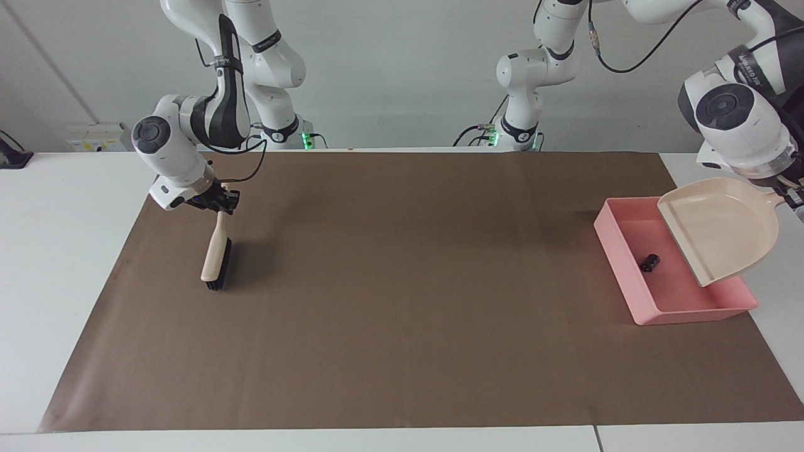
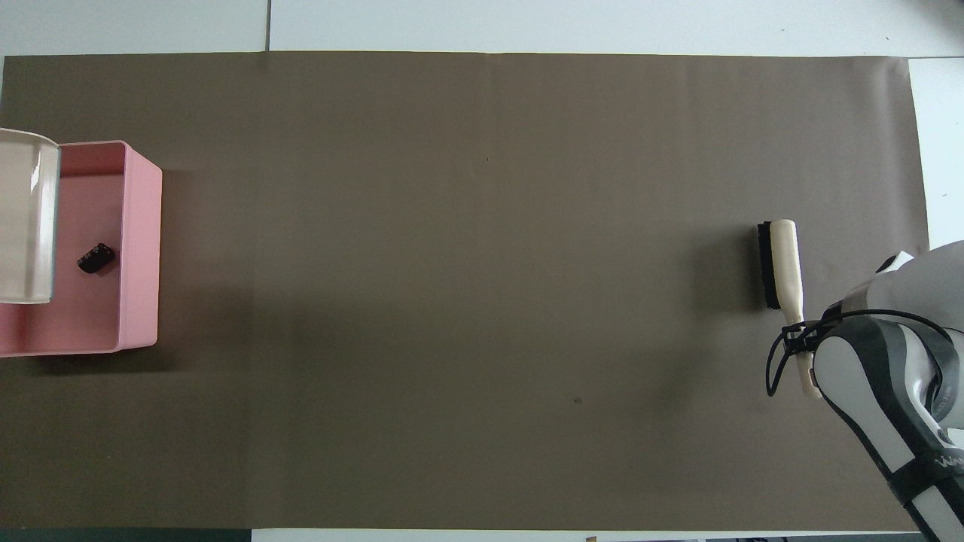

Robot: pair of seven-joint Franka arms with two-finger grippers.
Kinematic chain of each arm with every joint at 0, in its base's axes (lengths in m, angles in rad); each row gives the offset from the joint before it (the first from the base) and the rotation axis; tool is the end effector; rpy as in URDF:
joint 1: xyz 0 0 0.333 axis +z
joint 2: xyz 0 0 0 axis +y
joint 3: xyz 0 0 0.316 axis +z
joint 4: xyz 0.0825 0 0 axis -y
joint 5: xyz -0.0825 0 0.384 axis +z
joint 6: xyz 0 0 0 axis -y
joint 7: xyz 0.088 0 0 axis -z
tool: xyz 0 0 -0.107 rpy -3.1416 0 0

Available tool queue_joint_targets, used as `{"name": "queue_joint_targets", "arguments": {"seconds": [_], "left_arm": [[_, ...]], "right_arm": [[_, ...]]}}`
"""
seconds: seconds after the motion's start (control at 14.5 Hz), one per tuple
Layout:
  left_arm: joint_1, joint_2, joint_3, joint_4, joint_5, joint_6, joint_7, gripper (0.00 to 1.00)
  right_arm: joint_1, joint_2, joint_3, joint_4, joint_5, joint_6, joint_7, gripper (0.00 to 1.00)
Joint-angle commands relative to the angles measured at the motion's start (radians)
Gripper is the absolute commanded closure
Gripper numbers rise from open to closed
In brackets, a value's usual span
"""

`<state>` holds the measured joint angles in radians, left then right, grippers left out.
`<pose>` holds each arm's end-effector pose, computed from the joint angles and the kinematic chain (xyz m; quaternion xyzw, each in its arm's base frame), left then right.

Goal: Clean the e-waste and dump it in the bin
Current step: 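Tip the dustpan with the left gripper to dump the part into the bin, then lower the dustpan onto the table beside the bin with the left gripper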

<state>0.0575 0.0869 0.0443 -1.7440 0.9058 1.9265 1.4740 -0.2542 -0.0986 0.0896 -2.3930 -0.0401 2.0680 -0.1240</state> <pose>0.5980 0.1152 0.5495 -0.6102 0.6712 0.2666 0.3257 0.4486 -0.0768 0.3390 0.9933 -0.0094 -0.1150 0.0043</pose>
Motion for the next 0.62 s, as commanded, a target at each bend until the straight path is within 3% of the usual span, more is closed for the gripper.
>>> {"name": "queue_joint_targets", "arguments": {"seconds": [0.0, 0.14, 0.21, 0.34, 0.55], "left_arm": [[-0.056, -0.027, 0.005, -0.043, -0.131, -0.015, 0.008, 1.00], [-0.115, -0.047, 0.005, -0.113, -0.232, -0.015, -0.004, 1.00], [-0.151, -0.053, 0.005, -0.152, -0.266, -0.012, -0.015, 1.00], [-0.221, -0.059, 0.005, -0.208, -0.318, -0.009, -0.085, 1.00], [-0.329, -0.053, 0.005, -0.276, -0.363, 0.000, -0.222, 1.00]], "right_arm": [[-0.022, -0.026, 0.013, -0.040, -0.018, 0.033, 0.017, 0.87], [-0.023, -0.026, 0.013, -0.041, -0.018, 0.034, 0.015, 0.78], [-0.022, -0.026, 0.015, -0.041, -0.018, 0.034, 0.015, 0.60], [-0.022, -0.026, 0.015, -0.032, -0.018, 0.017, 0.006, 0.00], [-0.005, -0.020, 0.018, 0.073, -0.018, -0.086, 0.006, 0.00]]}}
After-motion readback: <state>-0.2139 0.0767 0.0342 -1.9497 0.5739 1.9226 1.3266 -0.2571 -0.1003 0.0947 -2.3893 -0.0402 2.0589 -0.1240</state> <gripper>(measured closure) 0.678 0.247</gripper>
